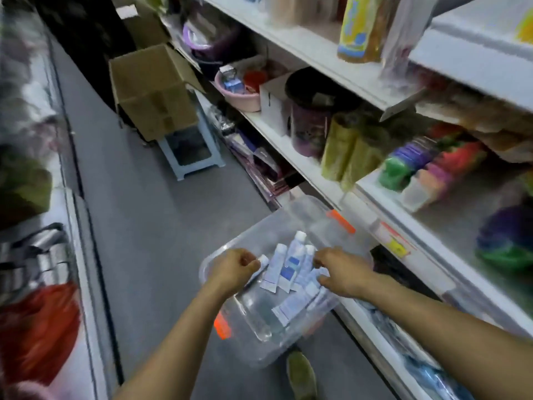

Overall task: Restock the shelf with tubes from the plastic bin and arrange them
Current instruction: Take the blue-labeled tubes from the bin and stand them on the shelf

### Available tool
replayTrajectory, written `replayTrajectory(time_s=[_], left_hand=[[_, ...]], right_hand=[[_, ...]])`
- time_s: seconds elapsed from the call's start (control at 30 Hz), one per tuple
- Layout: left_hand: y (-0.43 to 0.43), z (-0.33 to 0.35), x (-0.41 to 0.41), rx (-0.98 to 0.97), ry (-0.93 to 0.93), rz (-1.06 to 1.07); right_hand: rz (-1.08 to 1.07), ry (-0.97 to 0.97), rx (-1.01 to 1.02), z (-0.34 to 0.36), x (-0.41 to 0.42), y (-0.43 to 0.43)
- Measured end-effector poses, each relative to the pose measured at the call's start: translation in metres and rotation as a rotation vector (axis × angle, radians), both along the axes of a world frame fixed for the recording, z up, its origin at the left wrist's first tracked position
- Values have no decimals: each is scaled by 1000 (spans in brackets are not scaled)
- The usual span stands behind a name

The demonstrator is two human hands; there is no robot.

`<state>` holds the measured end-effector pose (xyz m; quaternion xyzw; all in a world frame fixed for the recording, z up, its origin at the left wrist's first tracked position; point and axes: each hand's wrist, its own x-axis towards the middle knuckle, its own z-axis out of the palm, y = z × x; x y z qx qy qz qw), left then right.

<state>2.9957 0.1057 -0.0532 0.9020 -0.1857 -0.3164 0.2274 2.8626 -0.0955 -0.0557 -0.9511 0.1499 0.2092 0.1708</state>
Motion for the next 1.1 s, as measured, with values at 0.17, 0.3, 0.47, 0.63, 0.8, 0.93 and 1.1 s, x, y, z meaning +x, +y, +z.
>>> replayTrajectory(time_s=[0.17,0.3,0.47,0.63,0.8,0.93,1.1], left_hand=[[-35,-113,46,109,99,45],[-41,-187,58,234,92,14],[-45,-255,49,449,-230,-272],[-42,-272,39,549,-374,-324],[-39,-262,41,430,-112,-111],[-38,-250,34,315,135,71],[-38,-227,13,305,69,-89]], right_hand=[[98,110,-56,-102,76,-21],[238,177,-128,-166,112,-20],[401,240,-289,-212,128,-24],[517,178,-425,-233,127,-29],[559,175,-427,-218,114,-27],[427,295,-345,-199,93,-16],[276,297,-314,-164,68,-4]])
